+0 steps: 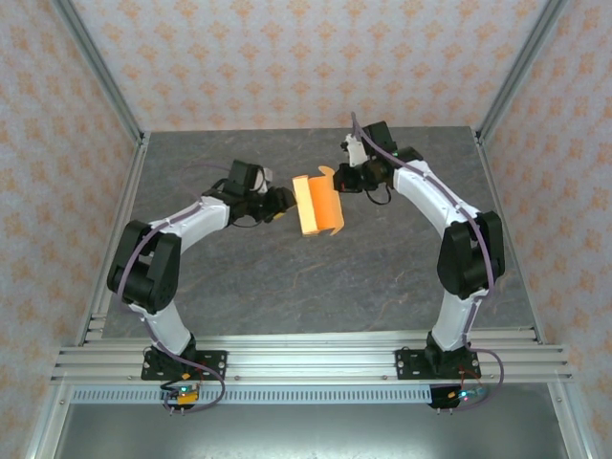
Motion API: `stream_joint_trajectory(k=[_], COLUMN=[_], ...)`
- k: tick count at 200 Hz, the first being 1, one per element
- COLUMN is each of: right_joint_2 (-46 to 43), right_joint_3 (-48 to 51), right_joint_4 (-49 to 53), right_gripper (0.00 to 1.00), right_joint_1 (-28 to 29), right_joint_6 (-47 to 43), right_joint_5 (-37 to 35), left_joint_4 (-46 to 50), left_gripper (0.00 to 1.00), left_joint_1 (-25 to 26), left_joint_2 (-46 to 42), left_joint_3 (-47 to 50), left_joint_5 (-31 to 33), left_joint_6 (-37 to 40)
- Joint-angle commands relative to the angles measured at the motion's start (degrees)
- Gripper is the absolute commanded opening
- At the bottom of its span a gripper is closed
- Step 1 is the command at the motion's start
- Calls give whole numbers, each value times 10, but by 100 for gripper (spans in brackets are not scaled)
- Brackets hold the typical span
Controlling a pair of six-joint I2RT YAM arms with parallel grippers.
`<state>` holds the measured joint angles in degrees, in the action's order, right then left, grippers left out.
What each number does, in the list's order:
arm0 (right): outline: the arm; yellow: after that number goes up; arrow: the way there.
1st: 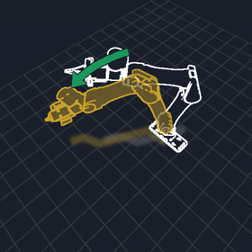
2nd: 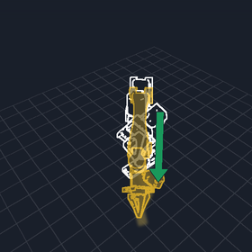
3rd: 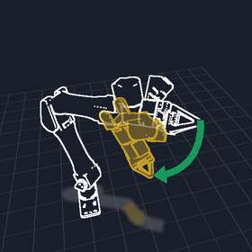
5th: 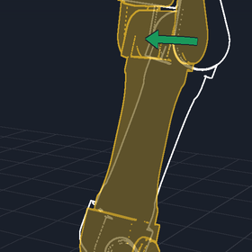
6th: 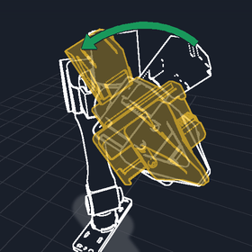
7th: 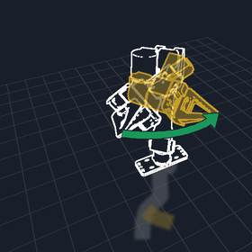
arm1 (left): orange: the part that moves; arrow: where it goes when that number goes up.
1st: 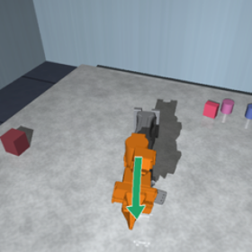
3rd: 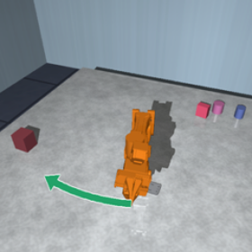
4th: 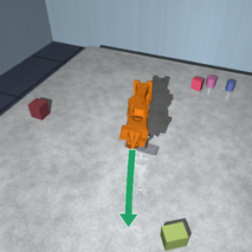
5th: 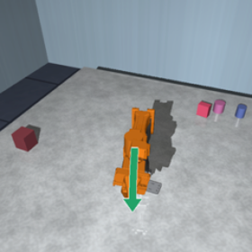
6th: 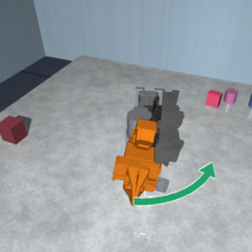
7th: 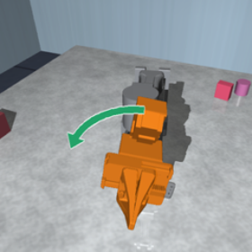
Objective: Fold the paper box
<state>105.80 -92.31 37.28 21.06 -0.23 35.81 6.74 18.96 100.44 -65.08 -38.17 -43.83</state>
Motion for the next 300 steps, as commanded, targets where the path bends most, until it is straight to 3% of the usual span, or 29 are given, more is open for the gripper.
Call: stream_joint_trajectory(k=[1, 61, 126, 212, 250, 300], right_joint_2=[21, 50, 79, 111, 111, 87], right_joint_3=[-18, -34, -115, -164, -157, -133], right_joint_4=[65, 54, 136, 183, 182, 154], right_gripper=[0, 0, 0, 0, 6, 33], right_joint_1=[8, 39, 46, 54, 54, 49], right_joint_6=[-36, -3, -71, -145, -152, -134], right_joint_5=[13, 16, -15, -26, -44, -33], left_joint_4=[-44, -72, -146, -167, -163, -153], left_gripper=[45, 45, 45, 45, 46, 46], left_joint_1=[24, 54, 63, 77, 78, 81], left_joint_2=[20, 63, 81, 111, 111, 117], left_joint_3=[7, -12, 18, -2, -9, -35], left_joint_5=[-7, -14, -26, -27, -27, -27], left_joint_6=[-19, -59, -137, -155, -157, -160])
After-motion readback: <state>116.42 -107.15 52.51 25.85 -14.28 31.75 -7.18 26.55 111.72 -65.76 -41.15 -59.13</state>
